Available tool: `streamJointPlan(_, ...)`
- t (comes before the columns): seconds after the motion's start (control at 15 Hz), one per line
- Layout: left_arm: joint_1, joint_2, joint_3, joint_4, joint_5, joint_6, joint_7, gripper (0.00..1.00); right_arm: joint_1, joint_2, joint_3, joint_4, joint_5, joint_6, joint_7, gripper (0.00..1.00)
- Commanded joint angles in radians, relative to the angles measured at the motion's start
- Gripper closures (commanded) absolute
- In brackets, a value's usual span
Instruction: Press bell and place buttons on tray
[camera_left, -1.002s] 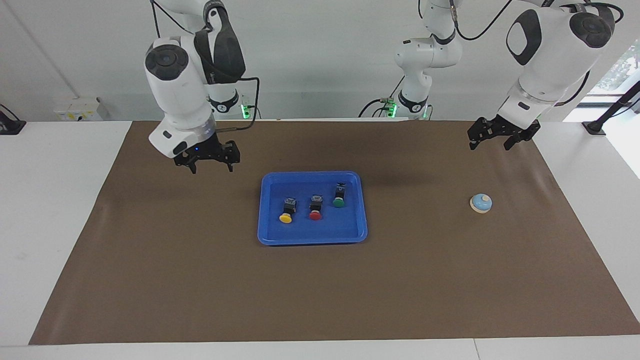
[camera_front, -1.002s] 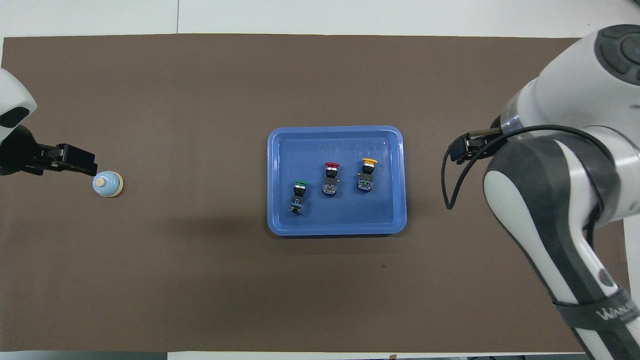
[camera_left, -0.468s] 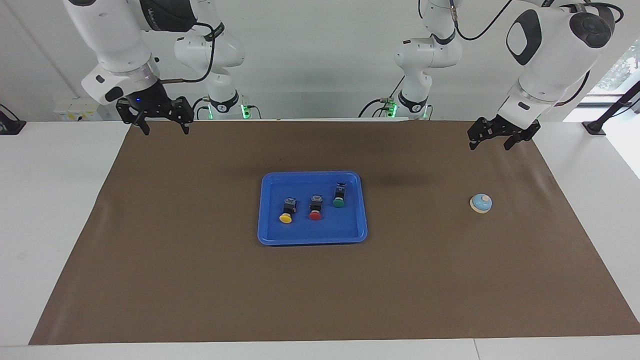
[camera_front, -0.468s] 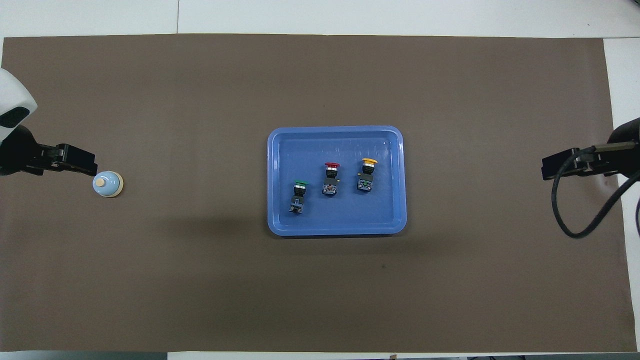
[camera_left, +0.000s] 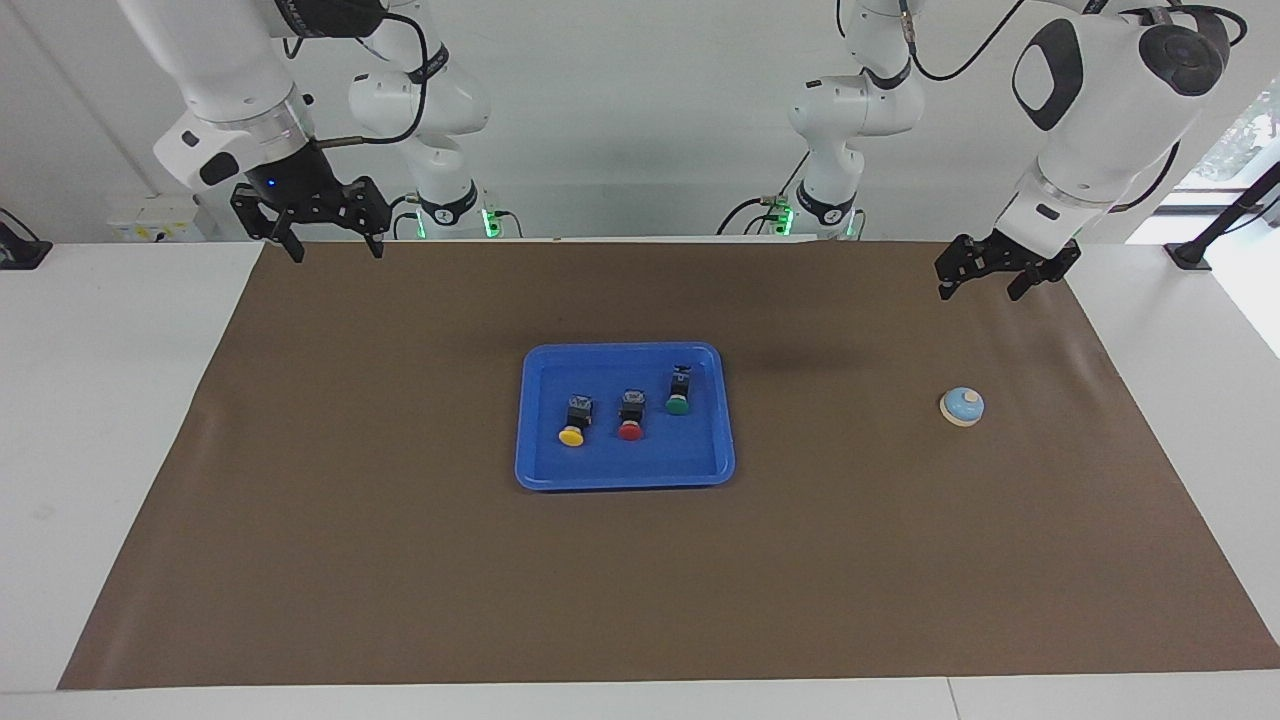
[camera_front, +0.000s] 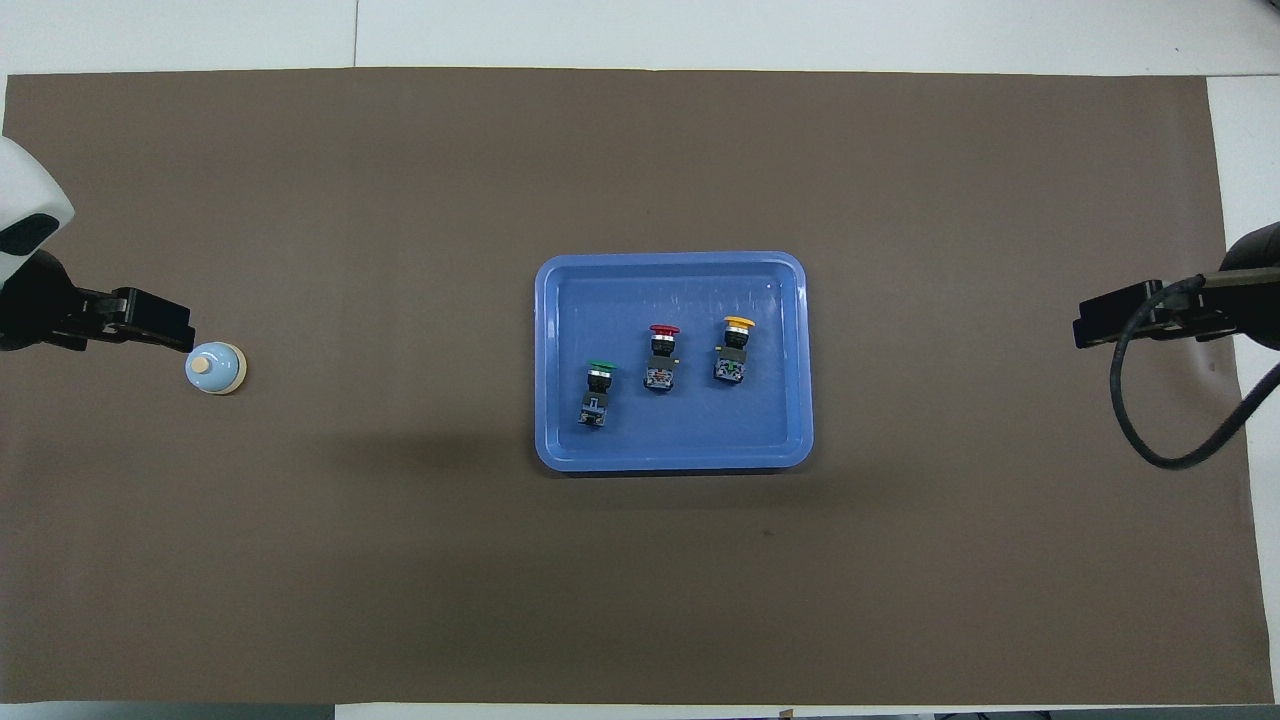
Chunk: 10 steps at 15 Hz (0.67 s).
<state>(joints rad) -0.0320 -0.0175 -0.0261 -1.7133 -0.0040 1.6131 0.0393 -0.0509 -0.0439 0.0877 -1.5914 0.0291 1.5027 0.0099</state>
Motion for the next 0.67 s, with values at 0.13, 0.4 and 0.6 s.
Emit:
streamJointPlan(0.13, -0.002, -0.019, 0.002, -0.02, 0.018, 0.014, -0.001, 0.0, -0.032, 0.016, -0.009, 0.05, 0.028, -0.035, 0.004, 0.0)
streamJointPlan(0.4, -0.002, -0.019, 0.002, -0.02, 0.018, 0.014, -0.001, 0.0, -0.032, 0.016, -0.011, 0.065, 0.028, -0.05, 0.01, 0.0)
streamJointPlan(0.6, -0.002, -0.019, 0.002, -0.02, 0.018, 0.014, -0.001, 0.0, -0.03, 0.013, -0.011, 0.065, 0.025, -0.049, 0.012, 0.0)
